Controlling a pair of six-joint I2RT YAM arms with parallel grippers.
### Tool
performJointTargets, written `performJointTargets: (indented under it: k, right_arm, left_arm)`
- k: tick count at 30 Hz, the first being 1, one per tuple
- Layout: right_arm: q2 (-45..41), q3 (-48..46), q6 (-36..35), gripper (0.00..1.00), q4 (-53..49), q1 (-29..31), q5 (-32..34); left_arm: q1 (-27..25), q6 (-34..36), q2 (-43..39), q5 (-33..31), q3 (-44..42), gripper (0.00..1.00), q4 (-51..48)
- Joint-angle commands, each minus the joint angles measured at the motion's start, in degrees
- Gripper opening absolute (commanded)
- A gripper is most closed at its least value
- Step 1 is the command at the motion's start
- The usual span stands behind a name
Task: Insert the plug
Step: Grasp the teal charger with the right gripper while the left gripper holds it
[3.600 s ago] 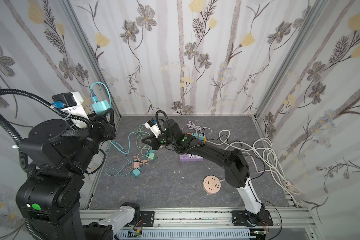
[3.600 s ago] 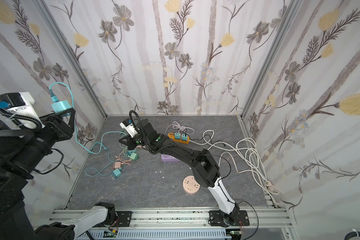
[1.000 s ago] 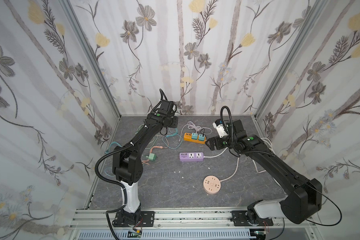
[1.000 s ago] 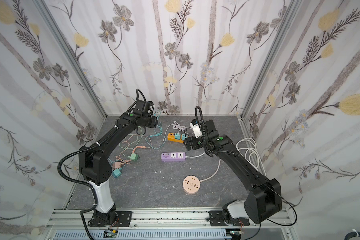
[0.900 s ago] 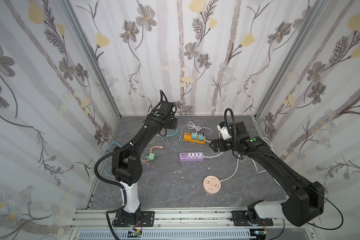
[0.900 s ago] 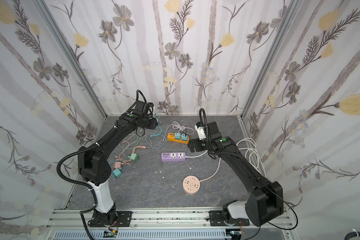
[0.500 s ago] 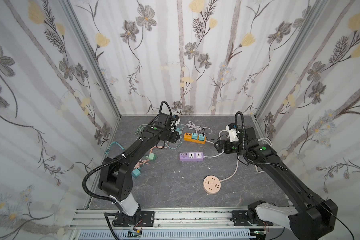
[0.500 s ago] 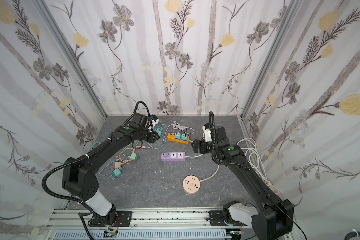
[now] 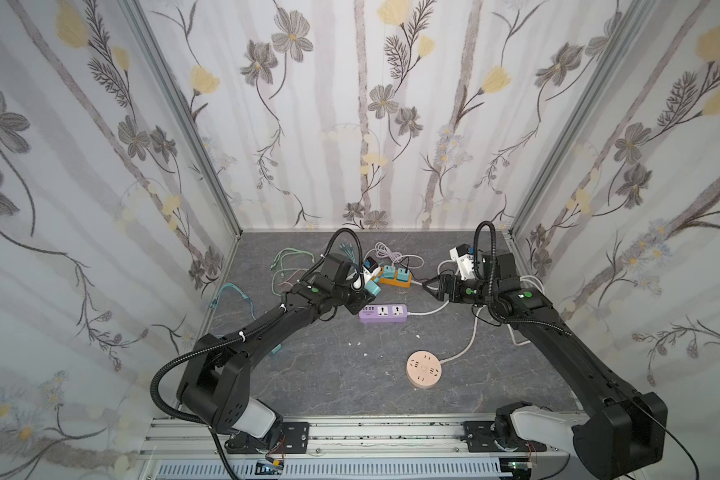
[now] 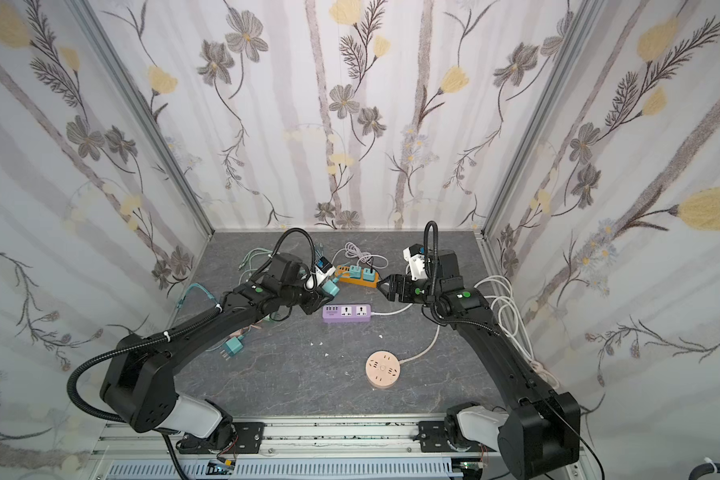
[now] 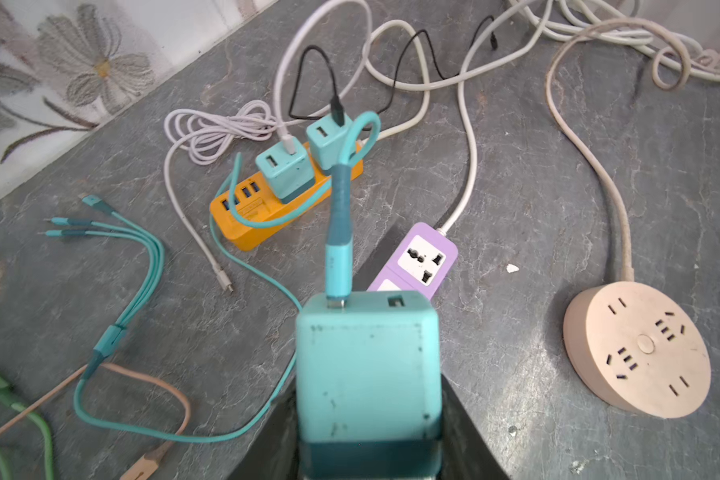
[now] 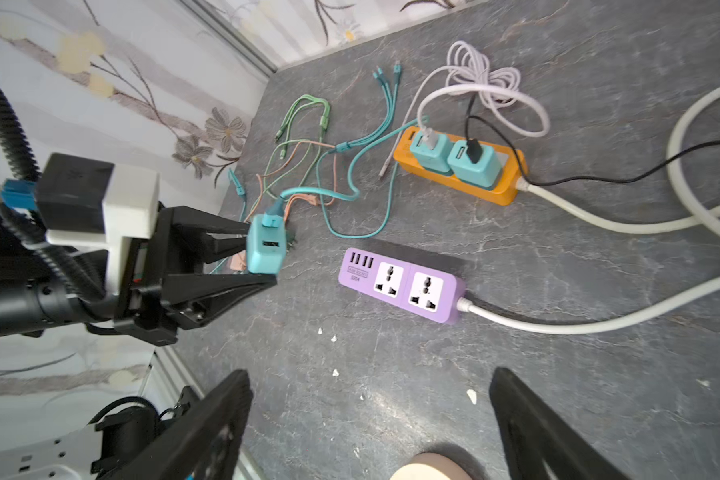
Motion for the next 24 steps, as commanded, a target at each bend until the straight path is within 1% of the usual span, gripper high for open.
performJointTargets:
  k: [1,4,8,11,13,14,17,19,21,23,24]
  right_arm:
    - [1.7,1.0,-1.0,0.85,1.1,0.8,-4.7]
    - [2.7,1.1,-1.9,0.84,0.6,1.7,-5.9]
    - [4.4,2.6,-4.8,0.84,-2.2,3.8,-7.5]
    - [5.8,3.3,-5.9,0.78,-2.6,6.0,-9.8]
    - [7.3,3.9,-5.8,0.77,-2.5,7.0,-12.7]
    - [7.9,4.2,-5.9,0.75,-2.5,7.6,-12.9]
    - [10.0,5.9,-6.5,0.73,-3.5,9.6,-10.7]
    - [11.2,6.4,-5.7,0.69,-2.9,9.7,-10.0]
    - [12.1,6.7,-4.5,0.67,-2.5,9.7,-9.1]
    - [12.4,6.8,-3.7,0.65,-1.8,9.8,-9.8]
    - [14.2,6.9,-3.3,0.63,-1.5,9.7,-10.6]
  left_arm:
    - [-1.0,6.6,-0.5,2.0,-2.1,0.0,9.2]
    - [-1.6,10.3,0.3,4.4,-2.4,0.0,10.5]
    - [-2.9,16.9,0.6,5.4,-4.5,0.0,13.8]
    - [-3.5,21.3,0.6,7.2,-6.2,0.0,16.3]
    - [-3.7,22.4,0.8,7.6,-6.2,0.0,17.1]
    - [-3.8,22.9,0.9,7.5,-6.3,0.0,17.3]
    - [-4.1,24.2,1.0,7.5,-6.9,0.0,18.9]
    - [-4.2,24.3,1.0,8.0,-7.3,0.0,20.0]
    - [-4.3,24.2,1.0,8.5,-7.6,0.0,20.7]
    - [-4.3,23.8,0.8,9.0,-8.2,0.0,21.9]
    - [-4.3,23.7,0.7,9.3,-8.4,0.0,22.5]
